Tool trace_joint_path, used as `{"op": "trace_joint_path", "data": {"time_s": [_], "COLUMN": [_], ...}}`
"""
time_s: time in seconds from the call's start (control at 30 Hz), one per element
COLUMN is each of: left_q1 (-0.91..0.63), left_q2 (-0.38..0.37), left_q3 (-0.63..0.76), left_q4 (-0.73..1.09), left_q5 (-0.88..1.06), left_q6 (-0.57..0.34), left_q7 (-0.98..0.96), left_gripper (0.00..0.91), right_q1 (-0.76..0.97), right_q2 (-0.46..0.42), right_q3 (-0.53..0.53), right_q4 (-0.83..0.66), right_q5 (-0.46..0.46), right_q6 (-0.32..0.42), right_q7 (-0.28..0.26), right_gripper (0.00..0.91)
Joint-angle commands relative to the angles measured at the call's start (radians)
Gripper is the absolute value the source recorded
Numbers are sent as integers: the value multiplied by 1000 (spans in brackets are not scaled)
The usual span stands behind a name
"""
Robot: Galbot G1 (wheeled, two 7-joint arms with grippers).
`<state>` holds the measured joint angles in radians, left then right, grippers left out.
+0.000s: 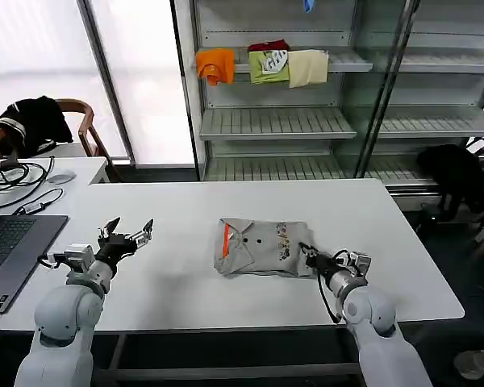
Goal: Fold and organize the clothes.
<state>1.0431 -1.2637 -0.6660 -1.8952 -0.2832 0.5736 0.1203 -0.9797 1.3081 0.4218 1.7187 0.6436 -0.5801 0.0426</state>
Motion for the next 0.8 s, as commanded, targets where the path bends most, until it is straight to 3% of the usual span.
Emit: {"op": "trace_joint_path", "data": {"time_s": [0.03, 0.07, 0.13, 0.27, 0.33, 0.4, 0.5, 0.8], "left_q1": [1, 1, 2, 5, 9, 14, 23, 68], "left_q2": [0, 0, 0, 2, 2, 1, 10, 25], "left_q3": [-2, -3, -7, -18, -24, -28, -47, -83], "left_q4": [2, 3, 3, 10, 19, 25, 38, 50], "left_q5": [-2, -2, -4, -7, -9, -10, -41, -83], "left_q6": [-1, -1, -2, -4, -8, -7, -6, -21], "left_q7": [1, 1, 1, 2, 3, 3, 4, 4], "left_gripper": [907, 907, 907, 907, 907, 907, 907, 907], "right_q1": [-60, -73, -88, -106, -110, -113, -131, -130], "right_q2": [41, 41, 32, 0, -20, -35, -75, -76], "right_q3": [2, -1, -6, 8, 19, 21, 24, 59], "right_q4": [102, 127, 158, 200, 222, 231, 257, 260], "right_q5": [-556, -688, -766, -771, -703, -699, -746, -740], "right_q6": [59, 69, 73, 36, 2, 0, 0, 1], "right_q7": [-56, -59, -42, -20, -1, 7, -56, -49], "right_gripper": [907, 907, 907, 907, 907, 907, 907, 907]}}
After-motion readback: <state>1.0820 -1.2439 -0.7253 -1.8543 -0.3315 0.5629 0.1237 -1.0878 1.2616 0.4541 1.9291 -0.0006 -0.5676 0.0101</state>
